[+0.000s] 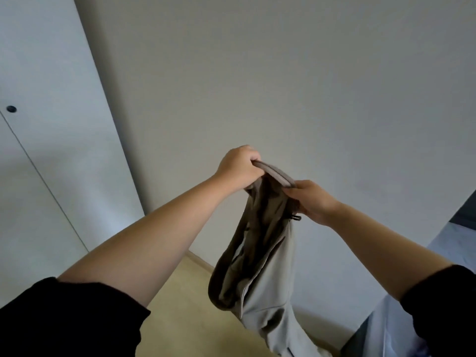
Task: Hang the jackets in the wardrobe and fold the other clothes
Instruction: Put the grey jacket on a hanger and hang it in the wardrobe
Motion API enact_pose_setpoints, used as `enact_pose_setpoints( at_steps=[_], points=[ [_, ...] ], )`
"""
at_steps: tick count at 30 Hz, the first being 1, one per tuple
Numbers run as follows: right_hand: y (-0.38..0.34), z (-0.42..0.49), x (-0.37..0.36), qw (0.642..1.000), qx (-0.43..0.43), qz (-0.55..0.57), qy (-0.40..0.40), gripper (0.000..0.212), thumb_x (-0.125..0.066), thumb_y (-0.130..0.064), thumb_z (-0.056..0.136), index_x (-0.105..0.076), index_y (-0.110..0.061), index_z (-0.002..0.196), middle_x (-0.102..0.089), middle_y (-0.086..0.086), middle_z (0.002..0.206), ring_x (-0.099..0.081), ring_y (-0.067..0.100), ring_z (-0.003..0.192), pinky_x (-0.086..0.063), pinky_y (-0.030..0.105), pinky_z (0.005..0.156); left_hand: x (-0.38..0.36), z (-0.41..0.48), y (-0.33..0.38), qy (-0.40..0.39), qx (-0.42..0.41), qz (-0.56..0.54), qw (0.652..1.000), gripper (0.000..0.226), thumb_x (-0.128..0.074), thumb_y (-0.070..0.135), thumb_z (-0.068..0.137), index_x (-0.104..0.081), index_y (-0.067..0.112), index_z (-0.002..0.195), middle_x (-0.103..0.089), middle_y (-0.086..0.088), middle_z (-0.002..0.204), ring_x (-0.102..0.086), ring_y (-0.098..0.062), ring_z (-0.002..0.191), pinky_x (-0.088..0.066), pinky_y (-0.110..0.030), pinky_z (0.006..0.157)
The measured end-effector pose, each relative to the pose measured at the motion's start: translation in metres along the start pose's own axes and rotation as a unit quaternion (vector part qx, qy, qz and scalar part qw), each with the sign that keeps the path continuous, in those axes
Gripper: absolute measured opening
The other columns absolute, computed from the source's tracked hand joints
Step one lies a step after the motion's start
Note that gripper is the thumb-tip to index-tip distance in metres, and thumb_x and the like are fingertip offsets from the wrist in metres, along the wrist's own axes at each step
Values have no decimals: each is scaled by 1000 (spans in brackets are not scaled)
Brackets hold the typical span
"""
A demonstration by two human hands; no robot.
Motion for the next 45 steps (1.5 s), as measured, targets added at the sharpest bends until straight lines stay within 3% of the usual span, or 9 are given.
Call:
enact_pose_setpoints(
  at_steps=[5,11,16,22,27,31,34,38,45],
  points=[
    [-14,-1,6,993,33,108,31,30,-39,1,95,-65,-7,83,-72,4,70,-70,15,63,-55,25,54,-27,-9,-38,-168,102,-68,978,20,-79,28,72,-63,15,69,-58,8,62,-53,-5,58,-37,-12,47],
    [-21,-6,24,990,39,80,109,21,-50,-14,95,-64,-10,80,-63,7,73,-60,19,64,-48,27,56,-44,-25,-73,-159,162,21,974,11,-73,20,70,-63,23,70,-63,5,73,-61,-16,73,-42,-21,54],
    [-12,-16,50,998,0,-62,-3,9,-59,-10,89,-65,-13,83,-63,7,76,-60,11,60,-46,20,50,-23,-13,-48,-112,195,-339,913,21,-71,-3,74,-66,16,83,-72,4,68,-67,-15,67,-50,-18,54],
    [-5,-30,28,982,-56,-50,-174,16,-60,-17,89,-66,-11,102,-72,8,99,-69,18,88,-56,24,70,-22,0,15,-299,18,-106,948,28,-76,7,71,-64,29,84,-68,15,74,-62,3,65,-45,-9,58],
    [-11,-33,29,999,-16,44,-8,18,-52,-15,96,-64,-3,93,-67,12,90,-66,17,74,-57,24,66,-35,-7,5,-165,24,86,982,37,-73,12,76,-58,21,108,-56,5,83,-53,-11,72,-39,-22,61],
    [-23,-35,28,988,-3,113,100,22,-49,-19,98,-62,-3,87,-65,12,86,-65,21,76,-57,30,66,-52,-32,-4,12,34,32,999,17,-63,25,85,-47,21,79,-50,5,65,-49,-14,62,-36,-28,55],
    [-35,-40,27,986,17,103,129,24,-46,-19,99,-60,-4,87,-62,11,85,-62,22,77,-55,34,72,-69,-56,4,-23,-42,-41,998,40,-54,34,86,-34,21,53,-36,6,48,-34,-8,48,-28,-25,51],
    [-41,-47,23,981,31,106,157,25,-44,-16,100,-56,-6,80,-57,9,80,-58,20,72,-54,36,74,-90,-81,6,-51,-148,111,981,34,-48,43,81,-36,24,56,-37,8,47,-44,-14,47,-28,-21,49],
    [-44,-56,25,981,46,28,184,27,-45,-17,99,-61,4,94,-65,20,98,-63,30,89,-52,44,89,-118,-76,-33,-190,138,180,955,12,-49,14,79,-57,15,71,-56,1,69,-54,-18,64,-41,-26,57]
  ],
)
Point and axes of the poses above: each hand's wrist, its own z-axis towards the middle knuckle, its own x-axis out of the back of the hand, y = z × x, the point moved 3 cm from there along z, towards the middle knuckle
